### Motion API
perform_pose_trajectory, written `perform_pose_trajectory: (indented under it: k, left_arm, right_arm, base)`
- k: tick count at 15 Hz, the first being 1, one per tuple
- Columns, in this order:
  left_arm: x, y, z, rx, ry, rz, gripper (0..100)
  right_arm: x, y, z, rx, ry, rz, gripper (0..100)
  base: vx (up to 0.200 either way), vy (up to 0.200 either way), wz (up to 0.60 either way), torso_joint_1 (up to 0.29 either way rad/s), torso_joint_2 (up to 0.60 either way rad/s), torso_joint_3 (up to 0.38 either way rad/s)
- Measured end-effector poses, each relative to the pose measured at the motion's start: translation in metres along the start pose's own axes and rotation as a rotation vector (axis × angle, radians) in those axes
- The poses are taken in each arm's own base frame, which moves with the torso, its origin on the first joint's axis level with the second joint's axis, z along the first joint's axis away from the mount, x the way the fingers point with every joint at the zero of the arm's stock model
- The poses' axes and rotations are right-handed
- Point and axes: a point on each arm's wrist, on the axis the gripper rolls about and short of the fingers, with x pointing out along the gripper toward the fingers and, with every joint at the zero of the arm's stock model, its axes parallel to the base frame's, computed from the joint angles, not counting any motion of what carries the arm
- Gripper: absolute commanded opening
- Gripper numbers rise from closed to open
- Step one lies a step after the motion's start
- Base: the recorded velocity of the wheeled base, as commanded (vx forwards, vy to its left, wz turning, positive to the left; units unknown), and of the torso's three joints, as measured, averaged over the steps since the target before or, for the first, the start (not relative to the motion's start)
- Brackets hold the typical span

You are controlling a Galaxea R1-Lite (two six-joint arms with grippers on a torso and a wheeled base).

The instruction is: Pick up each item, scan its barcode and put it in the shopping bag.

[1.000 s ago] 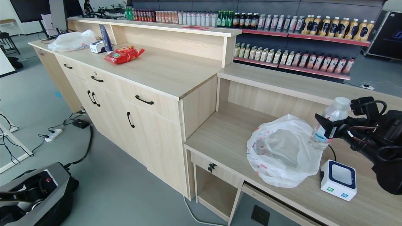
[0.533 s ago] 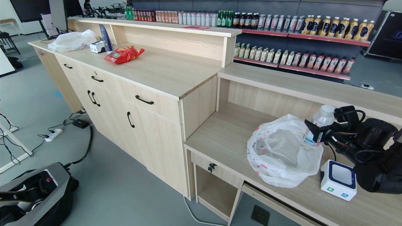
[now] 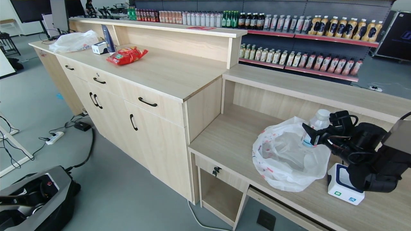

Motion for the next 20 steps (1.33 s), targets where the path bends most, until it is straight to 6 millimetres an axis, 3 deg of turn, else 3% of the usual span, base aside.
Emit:
perform_pose_trajectory:
  k: [9, 20]
  left_arm:
    - [0.000, 0.000, 0.000, 0.000, 0.000, -0.001, 100]
    - [0.000, 0.000, 0.000, 0.000, 0.000, 0.000, 100]
  right_arm:
    - [0.027, 0.004, -0.034, 0.002, -0.012, 0.067, 0]
    - [0.031, 0.010, -0.058, 0.015, 0.028, 0.083, 0]
  base:
    - [0.000, 0.000, 0.00, 0.000, 0.00, 0.000]
    - [0.000, 0.000, 0.00, 0.000, 0.00, 0.000]
